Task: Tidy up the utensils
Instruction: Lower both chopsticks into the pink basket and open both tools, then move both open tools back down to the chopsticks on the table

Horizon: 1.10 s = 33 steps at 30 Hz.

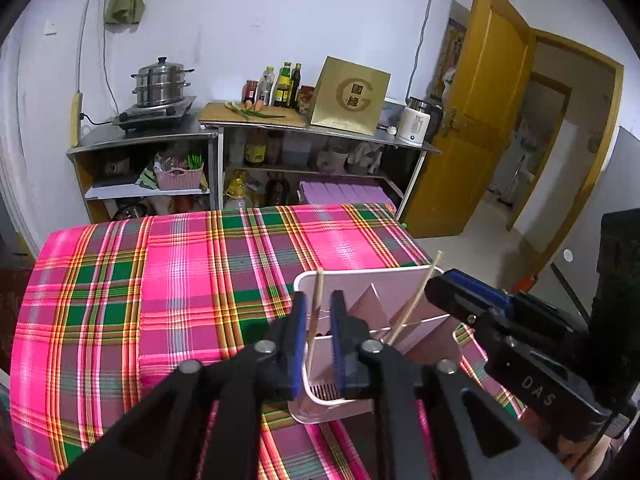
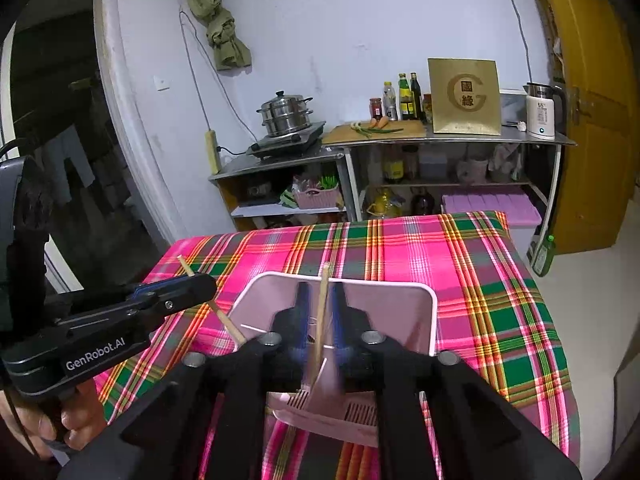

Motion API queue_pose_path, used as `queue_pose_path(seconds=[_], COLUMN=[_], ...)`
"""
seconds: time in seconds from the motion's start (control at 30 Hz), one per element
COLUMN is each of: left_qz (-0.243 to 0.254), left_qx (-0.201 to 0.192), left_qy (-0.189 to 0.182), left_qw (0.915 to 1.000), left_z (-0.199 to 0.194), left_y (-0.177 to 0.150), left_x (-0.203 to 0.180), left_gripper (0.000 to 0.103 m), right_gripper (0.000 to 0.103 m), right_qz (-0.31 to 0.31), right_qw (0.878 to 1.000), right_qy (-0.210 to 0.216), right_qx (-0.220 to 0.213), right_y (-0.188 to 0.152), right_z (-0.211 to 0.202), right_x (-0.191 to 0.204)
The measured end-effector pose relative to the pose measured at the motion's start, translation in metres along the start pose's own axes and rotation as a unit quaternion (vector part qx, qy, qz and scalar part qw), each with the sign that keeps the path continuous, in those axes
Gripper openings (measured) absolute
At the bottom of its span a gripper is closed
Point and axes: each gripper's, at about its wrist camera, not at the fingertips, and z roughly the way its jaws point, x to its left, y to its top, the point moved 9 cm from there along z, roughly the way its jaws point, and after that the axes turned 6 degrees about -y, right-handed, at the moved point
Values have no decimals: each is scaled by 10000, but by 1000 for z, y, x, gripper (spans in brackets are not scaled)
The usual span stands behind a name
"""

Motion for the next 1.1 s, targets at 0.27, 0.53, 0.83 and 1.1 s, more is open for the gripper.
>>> queue_pose_path(seconds=[0.27,0.53,0.83,1.1], left_qz=[93,139,194,198], left_qx=[-266,-511,-718,-718], left_qy=[106,149,74,49], left_qw=[9995,9985,9972,9972], left_z=[-36,-85,-138,-166], left_y=[-15,-67,-137,-201], left_x=[-5,-17,-39,-50], left_gripper=[24,24,24,24], right_gripper=[23,23,23,23], right_qz=[-96,-169,-257,-225], right_qw=[9998,9990,9981,9990], right_qy=[0,21,134,135], right_qx=[-175,-419,-549,-369], right_y=[-6,-43,-112,-172], right_z=[-35,-97,-164,-198], right_x=[2,5,11,9])
